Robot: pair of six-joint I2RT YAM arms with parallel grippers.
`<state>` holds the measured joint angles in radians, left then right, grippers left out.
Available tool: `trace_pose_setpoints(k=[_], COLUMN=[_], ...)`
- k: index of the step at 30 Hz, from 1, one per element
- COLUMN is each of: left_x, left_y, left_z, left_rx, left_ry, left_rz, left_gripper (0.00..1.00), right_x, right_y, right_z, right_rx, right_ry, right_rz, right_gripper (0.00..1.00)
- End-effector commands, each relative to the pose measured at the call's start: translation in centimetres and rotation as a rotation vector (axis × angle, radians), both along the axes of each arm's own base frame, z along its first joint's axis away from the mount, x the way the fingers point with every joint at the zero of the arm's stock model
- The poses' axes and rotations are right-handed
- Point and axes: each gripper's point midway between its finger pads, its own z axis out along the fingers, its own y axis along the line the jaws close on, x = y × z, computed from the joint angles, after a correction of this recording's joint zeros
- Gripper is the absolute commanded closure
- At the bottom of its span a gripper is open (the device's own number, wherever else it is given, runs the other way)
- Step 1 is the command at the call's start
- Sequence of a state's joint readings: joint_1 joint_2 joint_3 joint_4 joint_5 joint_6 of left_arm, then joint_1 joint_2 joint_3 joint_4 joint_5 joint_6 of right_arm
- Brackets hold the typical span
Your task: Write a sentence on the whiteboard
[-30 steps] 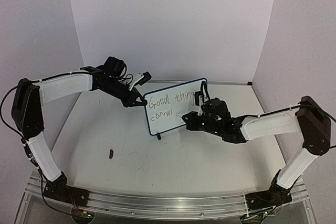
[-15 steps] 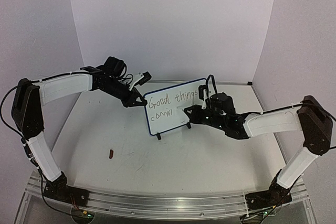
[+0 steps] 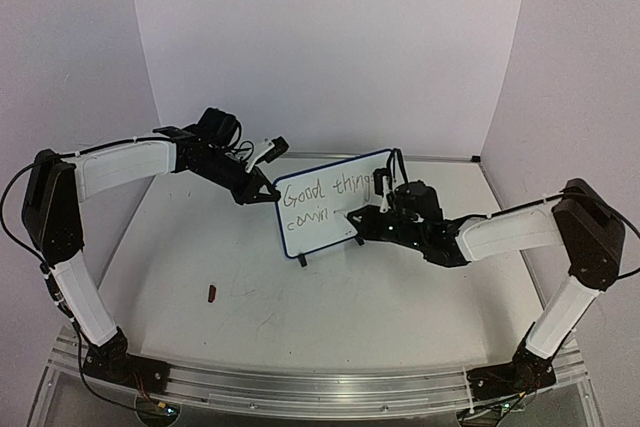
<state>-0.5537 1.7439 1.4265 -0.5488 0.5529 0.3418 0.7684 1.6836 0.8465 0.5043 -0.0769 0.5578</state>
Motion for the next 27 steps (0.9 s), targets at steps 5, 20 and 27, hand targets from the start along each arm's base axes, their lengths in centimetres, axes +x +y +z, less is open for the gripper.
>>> trace_pose_setpoints(k=[5, 20, 27], left_x=[-0.63, -0.59, -0.60], left_y=[1.98, 1.94, 1.96], left_z=[-4.44, -4.60, -4.61], left_rx=[0.168, 0.170, 0.171], left_ry=[0.055, 0.057, 0.058], left_rz=[0.021, 0.019, 0.019], left_gripper=[1.00, 1.00, 1.00], right_x=[1.59, 1.63, 1.61], right_y=[0.64, 1.26, 1.35], right_z=[1.51, 1.98, 1.09], right_rx=[0.052, 0.070, 0.060], right_ry=[-0.034, -0.049, -0.033], right_rz=[-0.020, 0.012, 0.016], right_gripper=[1.00, 1.00, 1.00])
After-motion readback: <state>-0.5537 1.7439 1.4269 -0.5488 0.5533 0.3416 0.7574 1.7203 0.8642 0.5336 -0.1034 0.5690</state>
